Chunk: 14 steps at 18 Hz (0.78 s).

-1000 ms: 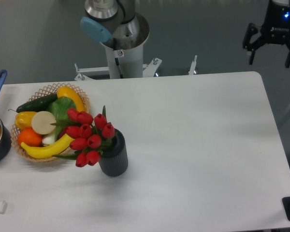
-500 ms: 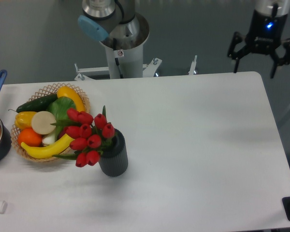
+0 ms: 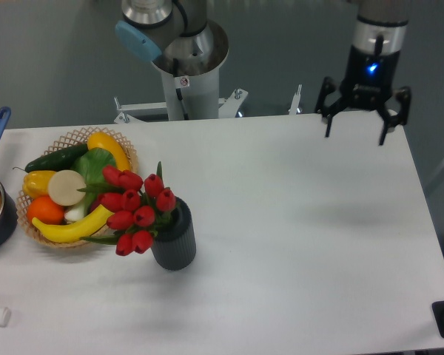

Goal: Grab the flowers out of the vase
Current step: 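Move the open gripper down toward the black vase of red tulips, then lower the open gripper around the tulip stems above the vase rim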

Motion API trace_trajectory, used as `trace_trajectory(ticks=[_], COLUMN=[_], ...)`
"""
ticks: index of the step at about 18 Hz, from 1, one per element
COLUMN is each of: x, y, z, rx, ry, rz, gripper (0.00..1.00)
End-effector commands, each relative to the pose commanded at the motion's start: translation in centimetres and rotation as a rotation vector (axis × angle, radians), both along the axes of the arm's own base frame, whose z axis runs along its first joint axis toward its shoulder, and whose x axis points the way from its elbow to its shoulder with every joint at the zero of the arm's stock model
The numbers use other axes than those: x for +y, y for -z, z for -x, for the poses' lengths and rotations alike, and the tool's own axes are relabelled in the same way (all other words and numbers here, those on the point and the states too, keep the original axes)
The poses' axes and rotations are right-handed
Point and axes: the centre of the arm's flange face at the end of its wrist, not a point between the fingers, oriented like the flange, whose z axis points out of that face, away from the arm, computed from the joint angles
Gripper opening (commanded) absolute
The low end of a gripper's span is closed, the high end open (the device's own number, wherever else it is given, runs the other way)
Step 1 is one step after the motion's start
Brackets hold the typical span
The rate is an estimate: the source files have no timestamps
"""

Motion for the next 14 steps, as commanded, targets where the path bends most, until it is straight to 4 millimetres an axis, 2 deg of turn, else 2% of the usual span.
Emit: trace_trajectory(ticks=[1, 4, 6, 8, 11, 14], x=[1.1, 2.1, 4.8, 5.9, 8.9, 9.7], y=[-0.2, -1.1, -1.1, -1.1, -0.8, -0.4], z=[-0.9, -1.6, -3.8, -4.7, -7.5, -8.5], rx=[0.003, 0.005, 0.009, 0.012, 0.015, 0.029], ry=[0.024, -0.006, 0.066, 0.1, 0.201, 0.32], rz=[0.0, -0.016, -0.018, -0.017, -0.029, -0.088], gripper=[1.0, 1.0, 1.0, 1.0, 1.0, 1.0])
